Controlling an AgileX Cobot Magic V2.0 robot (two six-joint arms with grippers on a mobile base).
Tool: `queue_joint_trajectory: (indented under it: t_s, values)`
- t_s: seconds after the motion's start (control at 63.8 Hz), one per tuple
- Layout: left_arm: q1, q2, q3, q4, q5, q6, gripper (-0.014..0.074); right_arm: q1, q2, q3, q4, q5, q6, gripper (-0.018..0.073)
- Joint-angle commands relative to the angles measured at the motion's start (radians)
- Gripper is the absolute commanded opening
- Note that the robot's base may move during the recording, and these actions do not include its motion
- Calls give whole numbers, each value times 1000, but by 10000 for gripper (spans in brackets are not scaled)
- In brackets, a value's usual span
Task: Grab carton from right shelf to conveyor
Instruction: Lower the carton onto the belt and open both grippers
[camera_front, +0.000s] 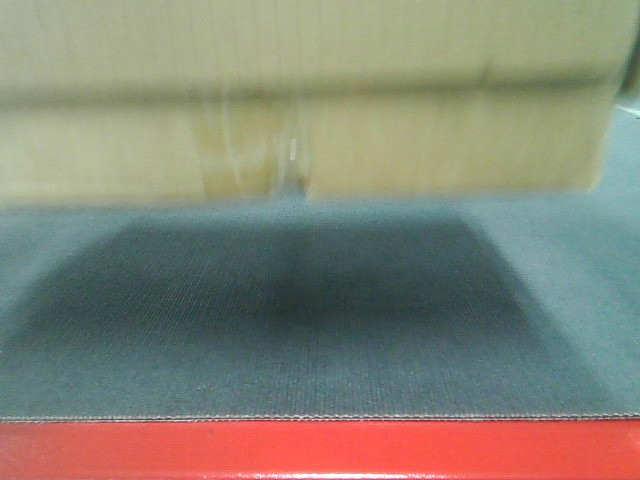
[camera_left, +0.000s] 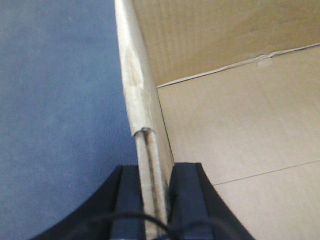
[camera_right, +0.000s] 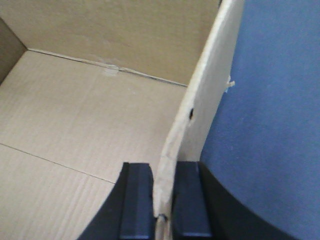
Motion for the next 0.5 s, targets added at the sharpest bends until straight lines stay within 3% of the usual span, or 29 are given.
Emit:
queue_joint_trajectory:
  t_s: [0.0,0.266,0.407,0.486]
  values:
    - [32,2,66,-8,-145,4,-18,5,39,-9,44,-99,-21,-69]
    - [136,2,183,-19,-374,4,-18,5,150,-9,44,-145,-21,-66]
    - [156,29,185,-19,-388,4,-8,5,181,-9,44,-147,-21,-65]
    - [156,54,185,-19,-367,4,53,5,186,-9,44,-145,-21,-44]
